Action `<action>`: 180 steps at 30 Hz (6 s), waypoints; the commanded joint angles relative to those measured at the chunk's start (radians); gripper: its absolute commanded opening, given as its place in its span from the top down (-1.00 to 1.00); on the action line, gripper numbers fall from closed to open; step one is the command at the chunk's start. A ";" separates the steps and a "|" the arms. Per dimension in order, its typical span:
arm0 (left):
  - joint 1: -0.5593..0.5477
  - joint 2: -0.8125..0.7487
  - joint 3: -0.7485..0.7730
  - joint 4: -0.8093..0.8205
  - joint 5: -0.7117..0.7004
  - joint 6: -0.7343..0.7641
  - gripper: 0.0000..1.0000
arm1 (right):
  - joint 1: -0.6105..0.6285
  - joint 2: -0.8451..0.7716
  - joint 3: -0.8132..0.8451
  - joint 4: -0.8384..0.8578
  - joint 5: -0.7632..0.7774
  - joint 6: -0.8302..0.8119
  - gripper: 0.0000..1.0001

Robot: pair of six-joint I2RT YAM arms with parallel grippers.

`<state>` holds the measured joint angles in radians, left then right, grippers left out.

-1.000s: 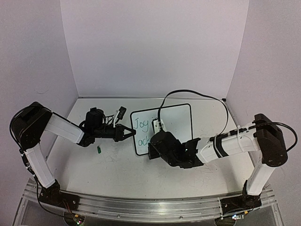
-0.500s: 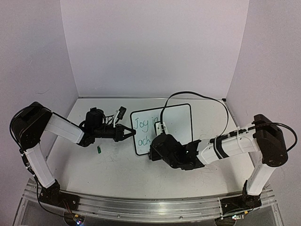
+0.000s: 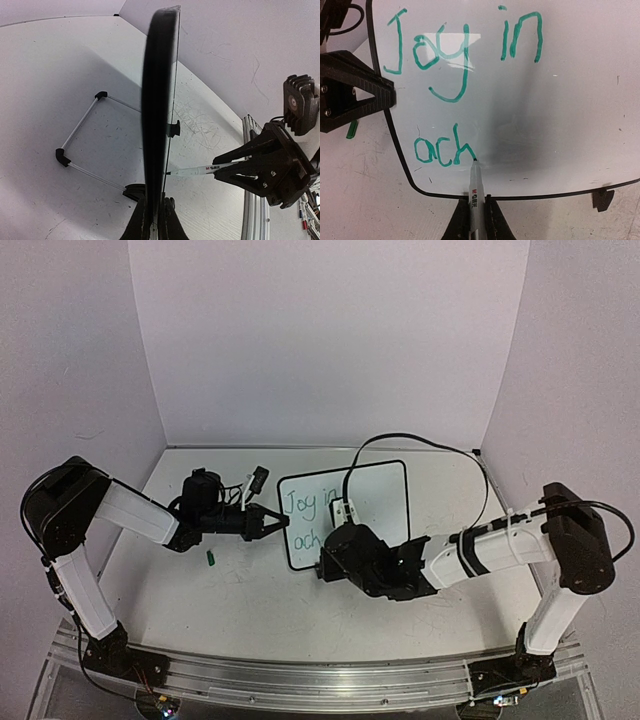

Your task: Write a sentence on the whiteboard

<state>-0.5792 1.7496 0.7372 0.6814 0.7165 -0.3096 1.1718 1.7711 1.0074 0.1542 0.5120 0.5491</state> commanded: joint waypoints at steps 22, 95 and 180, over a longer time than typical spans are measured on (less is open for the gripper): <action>-0.013 -0.015 0.018 0.007 0.014 0.029 1.00 | -0.035 -0.027 0.034 0.054 0.000 -0.058 1.00; -0.013 -0.018 0.021 0.003 0.014 0.029 1.00 | -0.009 0.013 -0.013 -0.008 -0.010 0.030 1.00; -0.016 -0.018 0.027 -0.026 -0.042 0.033 1.00 | -0.012 -0.166 -0.125 0.108 -0.021 -0.086 1.00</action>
<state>-0.5880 1.7496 0.7372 0.6804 0.7022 -0.3027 1.1553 1.6436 0.8907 0.2577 0.4425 0.4472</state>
